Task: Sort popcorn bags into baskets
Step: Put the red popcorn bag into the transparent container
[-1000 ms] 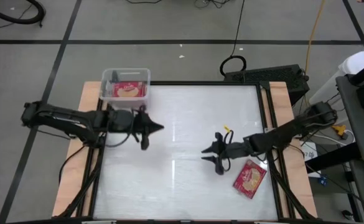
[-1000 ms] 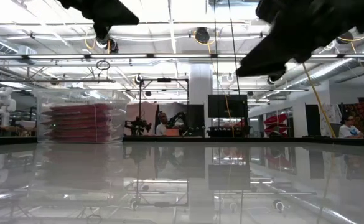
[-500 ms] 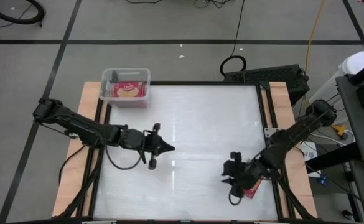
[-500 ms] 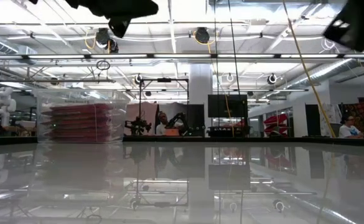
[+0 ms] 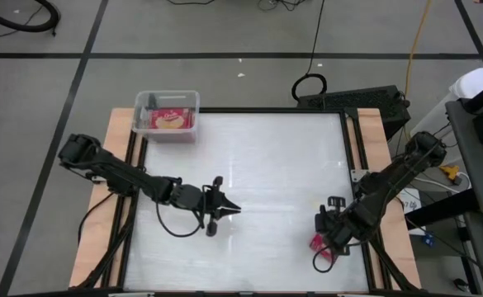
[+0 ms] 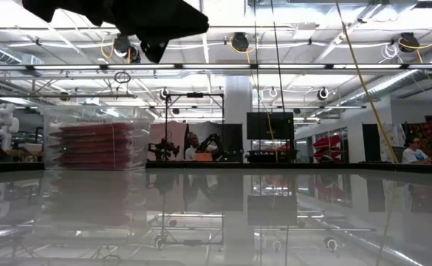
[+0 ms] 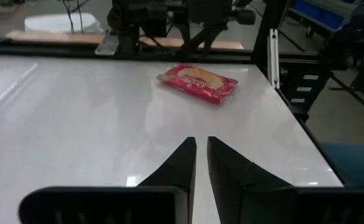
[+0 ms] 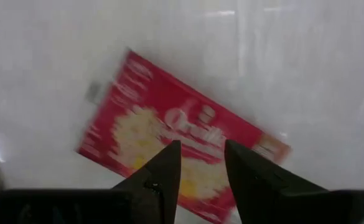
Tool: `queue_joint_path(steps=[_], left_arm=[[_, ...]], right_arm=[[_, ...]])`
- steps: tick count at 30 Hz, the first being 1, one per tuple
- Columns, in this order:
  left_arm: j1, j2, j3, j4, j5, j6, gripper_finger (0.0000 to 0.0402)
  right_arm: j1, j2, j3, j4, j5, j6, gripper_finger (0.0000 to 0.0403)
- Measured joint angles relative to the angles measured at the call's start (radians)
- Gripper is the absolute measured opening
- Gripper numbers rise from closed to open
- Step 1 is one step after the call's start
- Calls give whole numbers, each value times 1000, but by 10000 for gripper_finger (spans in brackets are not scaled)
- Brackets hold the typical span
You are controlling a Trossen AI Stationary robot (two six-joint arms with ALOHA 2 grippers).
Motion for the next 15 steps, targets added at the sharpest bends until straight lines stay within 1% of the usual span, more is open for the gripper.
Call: queue_joint_path(steps=[2,4,7,11,15], left_arm=[[0,8,0,-3,0,-26,46],[-1,14,0,-2,0,-44,47],[-9,15,0,-3,-1,-45,47],[-27,15,0,-4,-1,-41,47],[-45,15,0,-4,-1,-28,47]], right_arm=[[-19,0,-10,-21,-3,-40,121],[-44,0,-28,-13,-24,-82,133],[-78,0,-63,-2,-33,-139,164],[-120,0,-126,9,-76,-236,205],[-158,0,-198,35,-78,-321,225]])
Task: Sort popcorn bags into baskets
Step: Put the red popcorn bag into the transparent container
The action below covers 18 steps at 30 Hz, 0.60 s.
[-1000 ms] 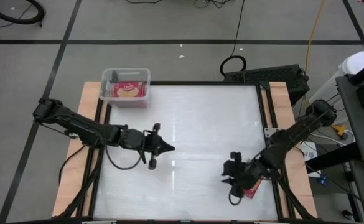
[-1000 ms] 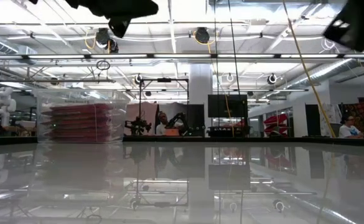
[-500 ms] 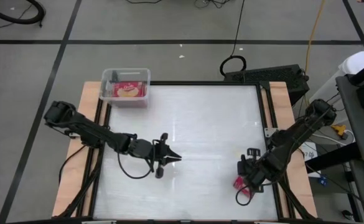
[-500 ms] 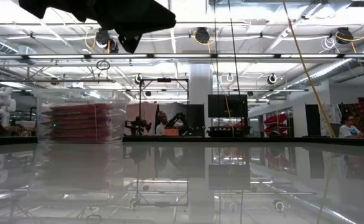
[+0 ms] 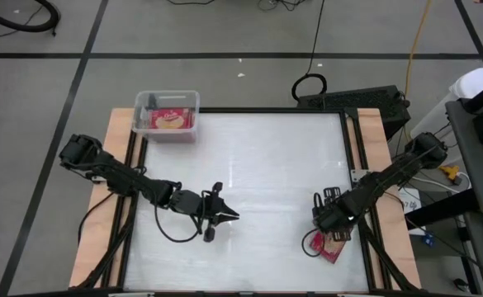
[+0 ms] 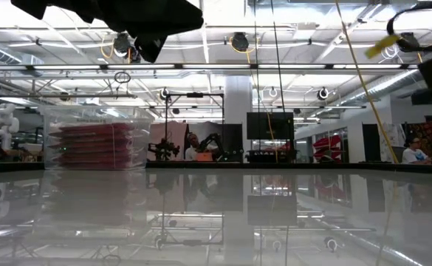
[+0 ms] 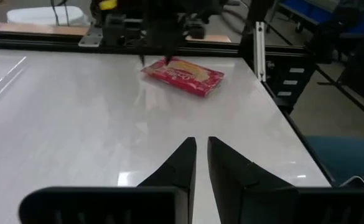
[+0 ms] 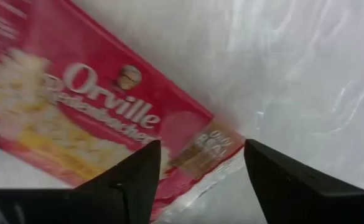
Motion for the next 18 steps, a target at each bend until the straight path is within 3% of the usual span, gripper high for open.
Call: queue_joint_path(steps=[6,12,18], left_arm=[[-7,0,0,0,0,8,47],[-7,0,0,-5,0,4,47],[-7,0,0,-7,0,-5,47]], right_arm=[[-48,0,-79,75,-26,-84,227],[-88,-2,-132,224,-84,-43,208],[-92,-3,-140,249,-112,95,171]])
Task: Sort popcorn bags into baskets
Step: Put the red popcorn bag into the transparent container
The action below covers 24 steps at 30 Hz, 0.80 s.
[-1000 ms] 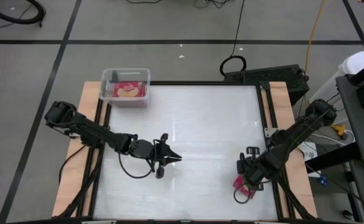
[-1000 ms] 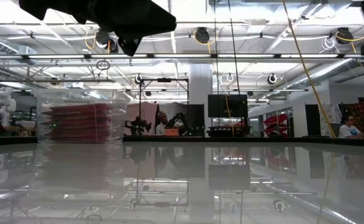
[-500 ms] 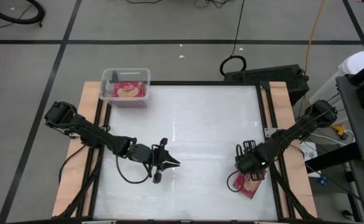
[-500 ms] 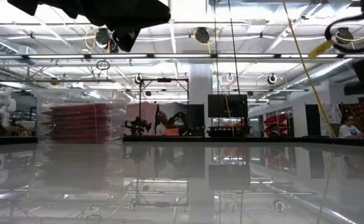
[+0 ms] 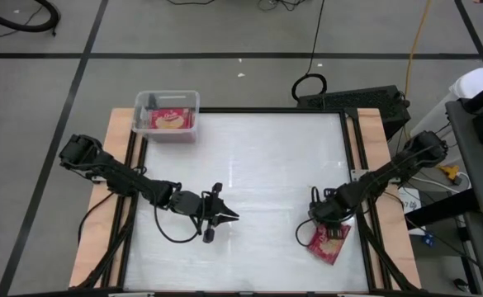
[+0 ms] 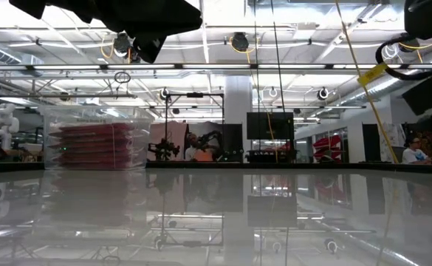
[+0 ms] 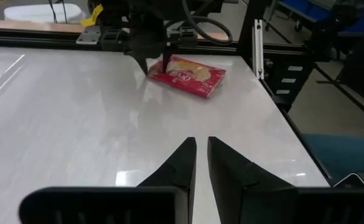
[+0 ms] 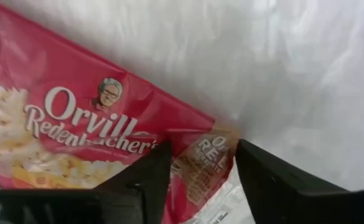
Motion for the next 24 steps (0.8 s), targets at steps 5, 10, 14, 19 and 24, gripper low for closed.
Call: queue_joint_path(steps=[5,10,14,19,24], left_arm=[[0,0,0,0,0,-5,47],[0,0,0,0,0,-6,47],[0,0,0,0,0,-14,47],[0,0,0,0,0,-13,47],[0,0,0,-3,0,-17,47]], right_arm=[[0,0,0,16,-62,170,136],[2,-5,-1,51,-78,247,100],[2,-23,-2,110,-97,288,64],[2,-50,-2,140,-92,271,8],[2,-81,-2,166,-44,261,4]])
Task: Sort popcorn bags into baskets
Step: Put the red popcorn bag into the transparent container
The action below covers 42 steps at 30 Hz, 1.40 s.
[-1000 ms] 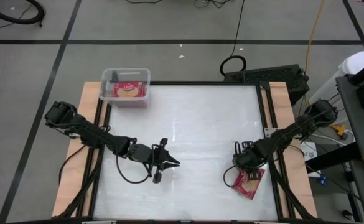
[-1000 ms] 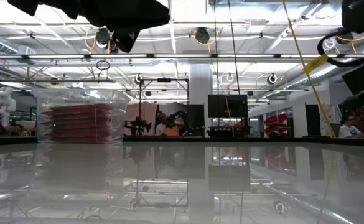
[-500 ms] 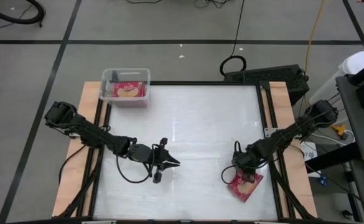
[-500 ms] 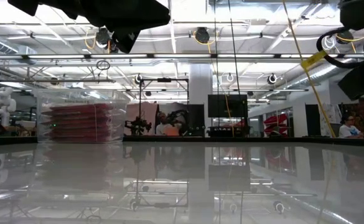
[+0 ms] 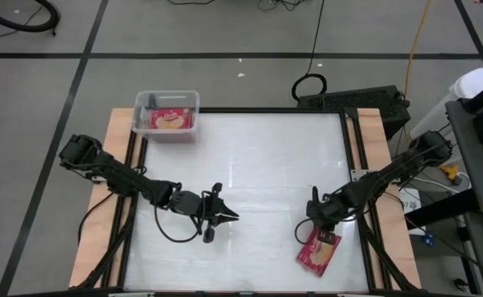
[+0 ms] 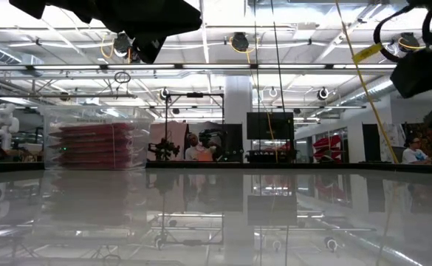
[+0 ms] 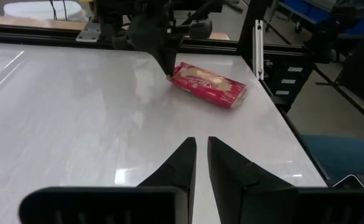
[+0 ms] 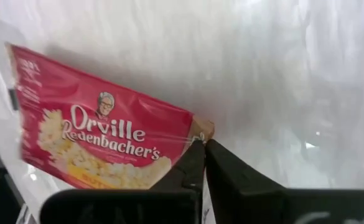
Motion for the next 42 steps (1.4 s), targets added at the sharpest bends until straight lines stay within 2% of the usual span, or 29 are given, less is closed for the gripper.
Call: queue_joint_path(steps=[5,9,13,19,24,29,33,37,42], left_arm=[[0,0,0,-3,0,-9,47],[0,0,0,-3,-2,-1,47],[0,0,0,1,-57,-11,47],[6,90,4,175,-81,-6,51],[16,237,54,312,-83,-9,112],[26,369,151,321,-105,-21,199],[28,460,242,318,-105,-63,249],[29,529,322,315,-117,-104,273],[40,603,413,304,-141,-172,278]], right_arm=[[3,-65,0,1,51,8,1],[19,-141,0,16,167,4,1],[36,-208,0,21,286,0,0],[40,-239,0,22,444,-13,0],[40,-239,0,24,534,-31,0],[40,-239,0,29,618,-31,0],[40,-238,0,50,693,-31,0],[40,-229,0,63,746,-6,0],[42,-225,0,75,766,-3,0]])
